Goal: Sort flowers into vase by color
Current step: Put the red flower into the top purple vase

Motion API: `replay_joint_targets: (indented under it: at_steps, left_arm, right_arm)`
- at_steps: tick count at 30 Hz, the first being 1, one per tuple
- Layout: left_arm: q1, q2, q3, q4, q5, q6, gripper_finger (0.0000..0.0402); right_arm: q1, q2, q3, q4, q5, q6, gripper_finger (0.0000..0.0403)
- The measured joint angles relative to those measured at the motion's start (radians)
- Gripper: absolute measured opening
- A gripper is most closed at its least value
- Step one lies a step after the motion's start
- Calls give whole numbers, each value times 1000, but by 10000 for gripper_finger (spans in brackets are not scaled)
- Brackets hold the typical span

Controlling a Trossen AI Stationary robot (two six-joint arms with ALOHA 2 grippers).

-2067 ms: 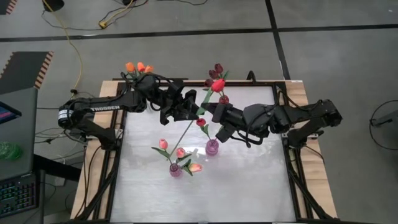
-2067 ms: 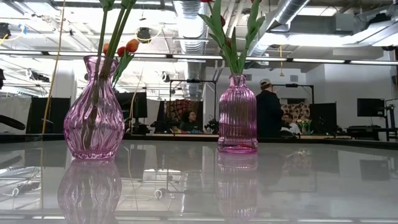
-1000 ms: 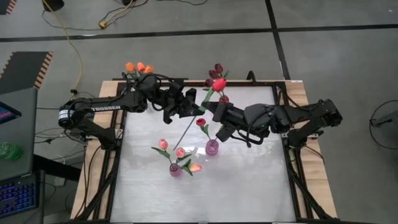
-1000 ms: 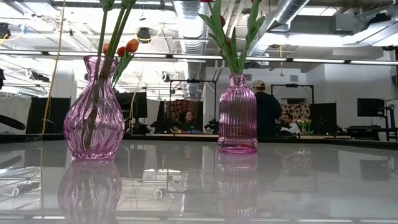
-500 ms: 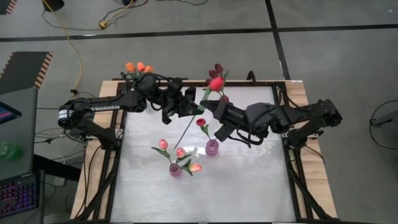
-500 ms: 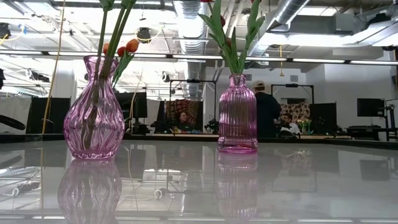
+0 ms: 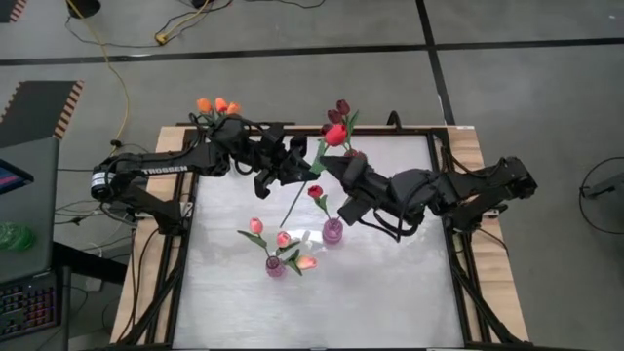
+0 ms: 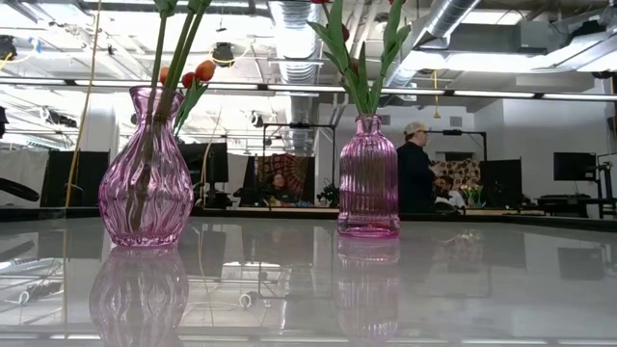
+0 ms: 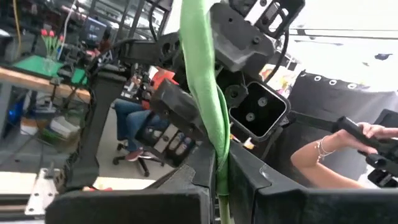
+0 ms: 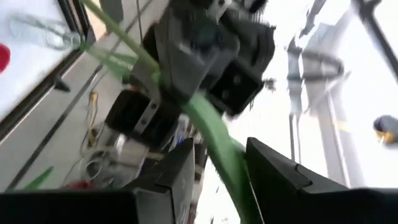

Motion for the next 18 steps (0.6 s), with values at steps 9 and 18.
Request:
replay_joint_targets:
  at_steps: [9, 18]
  left_arm:
    - [0, 0, 0, 24, -51, 92, 10]
    - [0, 0, 0, 35, -116, 182, 10]
  right_arm:
    - [63, -10, 0, -6, 350, 118, 172]
    - [151, -139, 1, -53, 356, 393, 170]
